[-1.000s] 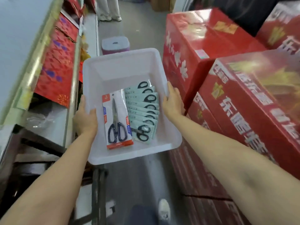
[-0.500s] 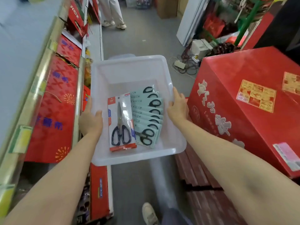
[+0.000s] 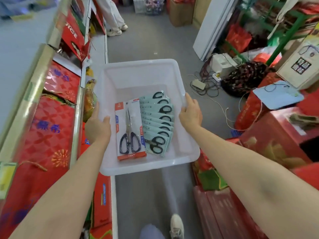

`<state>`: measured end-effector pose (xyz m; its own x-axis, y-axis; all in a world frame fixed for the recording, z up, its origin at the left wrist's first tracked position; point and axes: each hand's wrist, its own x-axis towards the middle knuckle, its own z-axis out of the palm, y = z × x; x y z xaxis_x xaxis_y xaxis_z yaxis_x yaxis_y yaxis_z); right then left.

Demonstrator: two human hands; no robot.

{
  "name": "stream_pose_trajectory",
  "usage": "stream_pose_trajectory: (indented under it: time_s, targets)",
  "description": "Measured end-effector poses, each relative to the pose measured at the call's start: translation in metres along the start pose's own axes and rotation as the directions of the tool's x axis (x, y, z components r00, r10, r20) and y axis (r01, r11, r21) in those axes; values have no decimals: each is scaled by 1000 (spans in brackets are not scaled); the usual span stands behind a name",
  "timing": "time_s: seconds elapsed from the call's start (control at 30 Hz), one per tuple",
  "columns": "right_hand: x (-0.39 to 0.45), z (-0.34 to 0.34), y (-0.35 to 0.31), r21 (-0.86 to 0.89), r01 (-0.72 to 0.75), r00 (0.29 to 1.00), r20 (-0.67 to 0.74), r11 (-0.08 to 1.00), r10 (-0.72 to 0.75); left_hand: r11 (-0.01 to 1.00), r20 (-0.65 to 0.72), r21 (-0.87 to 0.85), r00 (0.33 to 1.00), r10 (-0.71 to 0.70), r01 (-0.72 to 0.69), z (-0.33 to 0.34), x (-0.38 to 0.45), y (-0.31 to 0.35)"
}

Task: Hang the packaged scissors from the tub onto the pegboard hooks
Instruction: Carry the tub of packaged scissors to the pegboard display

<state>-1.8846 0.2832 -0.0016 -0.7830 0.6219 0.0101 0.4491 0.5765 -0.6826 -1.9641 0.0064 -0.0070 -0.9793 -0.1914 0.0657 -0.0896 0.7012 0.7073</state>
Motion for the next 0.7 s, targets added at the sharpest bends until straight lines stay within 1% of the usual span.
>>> stream_pose_trajectory:
  time_s: [0.2, 0.3, 0.53, 0.7]
  targets:
    - [107, 59, -40, -6, 31, 999, 45, 999, -31, 997, 5, -34, 997, -71, 71, 46, 115, -6]
    - [155, 93, -52, -21, 15, 999, 48, 1000, -14, 998, 24, -43, 998, -52, 53, 71, 171, -10]
    - [248, 162, -68, -23, -18, 995, 98, 1000, 20, 997, 36, 53, 998, -55, 53, 118, 276, -15]
    - [313, 200, -72, -63, -23, 990, 135, 998, 31, 989, 14, 94, 994, -112, 110, 161, 324, -12]
